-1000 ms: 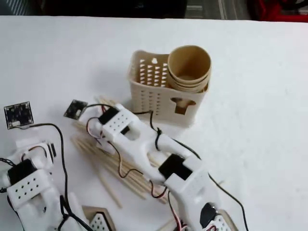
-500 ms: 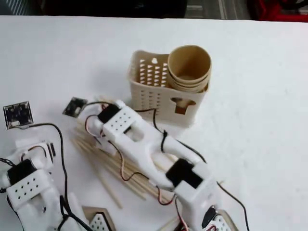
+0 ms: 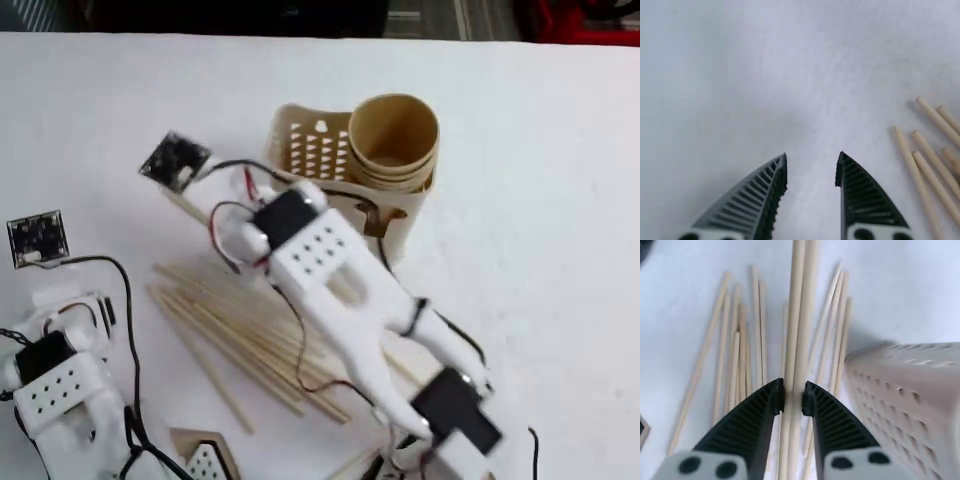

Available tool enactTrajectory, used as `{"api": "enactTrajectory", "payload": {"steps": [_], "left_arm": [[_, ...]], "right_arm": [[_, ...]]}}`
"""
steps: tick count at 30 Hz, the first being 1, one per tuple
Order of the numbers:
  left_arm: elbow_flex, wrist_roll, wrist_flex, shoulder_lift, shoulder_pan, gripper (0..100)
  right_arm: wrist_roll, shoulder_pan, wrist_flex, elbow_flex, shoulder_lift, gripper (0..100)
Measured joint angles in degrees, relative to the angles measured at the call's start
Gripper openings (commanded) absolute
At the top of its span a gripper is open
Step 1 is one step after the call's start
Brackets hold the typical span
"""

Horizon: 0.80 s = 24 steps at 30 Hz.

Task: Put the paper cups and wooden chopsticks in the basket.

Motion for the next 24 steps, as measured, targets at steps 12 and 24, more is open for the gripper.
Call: {"api": "enactTrajectory", "payload": {"steps": [12,24], "left_arm": [[0.0,0.0,0.0,0.0,0.0,17],[1.05,0.0,-0.18,0.0,0.0,17]], "right_arm": [[0.0,5.71,-10.11,-7.74,-14.33,1.8],[-4.57,14.24,-29.8,-7.03,-14.42,2.1]]}}
